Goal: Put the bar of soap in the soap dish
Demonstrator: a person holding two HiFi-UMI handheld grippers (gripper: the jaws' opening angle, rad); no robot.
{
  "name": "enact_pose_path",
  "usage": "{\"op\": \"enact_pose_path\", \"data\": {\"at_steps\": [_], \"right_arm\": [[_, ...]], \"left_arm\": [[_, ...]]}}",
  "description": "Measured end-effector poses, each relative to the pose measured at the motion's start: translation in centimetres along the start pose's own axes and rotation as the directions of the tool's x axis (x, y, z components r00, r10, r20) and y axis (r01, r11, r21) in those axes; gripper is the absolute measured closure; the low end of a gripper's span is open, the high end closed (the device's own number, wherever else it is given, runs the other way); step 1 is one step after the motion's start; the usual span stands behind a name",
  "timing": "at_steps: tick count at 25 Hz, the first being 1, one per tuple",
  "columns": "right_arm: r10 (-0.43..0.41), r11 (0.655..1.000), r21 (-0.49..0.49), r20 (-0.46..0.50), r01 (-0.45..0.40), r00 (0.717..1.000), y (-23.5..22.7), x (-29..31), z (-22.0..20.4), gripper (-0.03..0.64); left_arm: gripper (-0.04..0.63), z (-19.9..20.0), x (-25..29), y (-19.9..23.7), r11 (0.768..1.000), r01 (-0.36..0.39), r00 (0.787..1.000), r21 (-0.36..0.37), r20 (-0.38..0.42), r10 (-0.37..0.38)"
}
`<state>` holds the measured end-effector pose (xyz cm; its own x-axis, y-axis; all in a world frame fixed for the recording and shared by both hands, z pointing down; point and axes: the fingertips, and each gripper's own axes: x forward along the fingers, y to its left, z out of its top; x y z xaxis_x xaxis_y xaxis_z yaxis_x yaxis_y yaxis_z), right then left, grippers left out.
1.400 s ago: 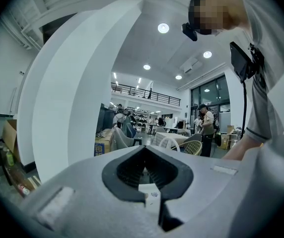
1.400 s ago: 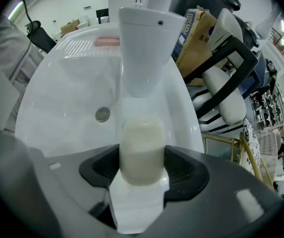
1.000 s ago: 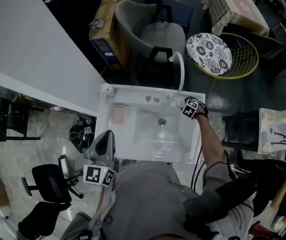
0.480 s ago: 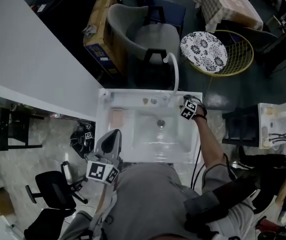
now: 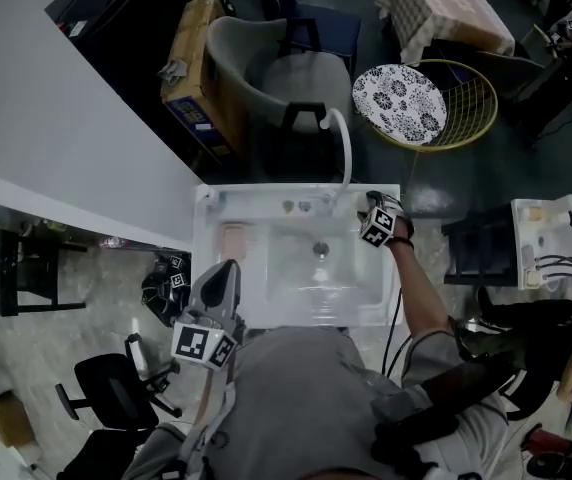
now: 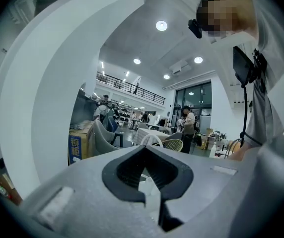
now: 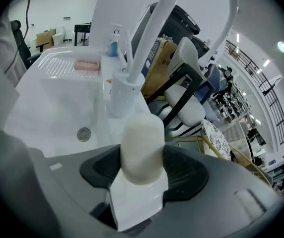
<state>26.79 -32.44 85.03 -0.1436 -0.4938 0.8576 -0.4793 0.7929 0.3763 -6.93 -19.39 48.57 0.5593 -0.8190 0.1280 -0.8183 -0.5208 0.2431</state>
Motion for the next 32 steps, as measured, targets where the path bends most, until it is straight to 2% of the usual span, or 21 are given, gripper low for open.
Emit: {"op": "enact_pose_path", "data": {"at_steps": [8,9,10,11,14,16,17,18,21,26,32], "right_arm": [[-0.157,0.986,0.074,0.092,0.151,0.983,-1.8,-6.0,2.6,0.376],[-0.186,0.980,0.087,0.106,0.178,0.977,-2.1,-7.0,3.0,0.464],[-0.205,0.976,0.102,0.113,0.194,0.972,-2.3,-7.8,3.2,0.514],[-0.201,0.975,0.117,0.110,0.188,0.974,-2.1,-8.2,3.3,0.521],[-0.085,0.987,0.144,0.074,0.074,0.994,0.4,-6.1,1.8,0.522],[-0.038,0.980,0.196,0.072,0.023,0.997,1.6,-4.3,0.8,0.536],[-0.045,0.970,0.243,0.087,0.022,0.995,1.6,-4.1,0.9,0.605],[-0.064,0.957,0.287,0.106,0.031,0.992,1.3,-4.3,1.1,0.615],[-0.115,0.947,0.312,0.121,0.072,0.986,0.7,-5.1,1.8,0.615],[-0.145,0.929,0.357,0.102,0.100,0.984,-0.8,-6.2,0.6,0.615],[-0.124,0.938,0.338,0.101,0.083,0.987,-0.2,-7.2,0.3,0.615]], "left_arm": [[0.594,0.6,0.5,-0.5,0.998,0.059,0.998,0.006,0.027,-0.059],[0.594,0.8,0.5,-0.7,0.998,0.068,0.997,0.007,0.032,-0.068],[0.594,0.9,0.5,-0.8,0.997,0.076,0.996,0.008,0.037,-0.077],[0.594,1.1,0.6,-1.0,0.996,0.086,0.995,0.009,0.042,-0.086],[0.594,1.2,0.5,-1.6,0.994,0.110,0.993,0.015,0.048,-0.110],[0.594,1.1,0.5,-2.0,0.992,0.121,0.992,0.024,0.043,-0.122],[0.594,1.1,0.5,-2.1,0.991,0.127,0.991,0.029,0.037,-0.128],[0.594,1.0,0.4,-2.2,0.991,0.131,0.991,0.033,0.031,-0.132],[0.594,0.7,0.0,-2.1,0.992,0.126,0.992,0.031,0.024,-0.127],[0.594,0.6,-0.3,-2.3,0.992,0.125,0.992,0.029,0.025,-0.126],[0.594,0.4,-0.6,-2.1,0.993,0.118,0.992,0.016,0.033,-0.119]]}}
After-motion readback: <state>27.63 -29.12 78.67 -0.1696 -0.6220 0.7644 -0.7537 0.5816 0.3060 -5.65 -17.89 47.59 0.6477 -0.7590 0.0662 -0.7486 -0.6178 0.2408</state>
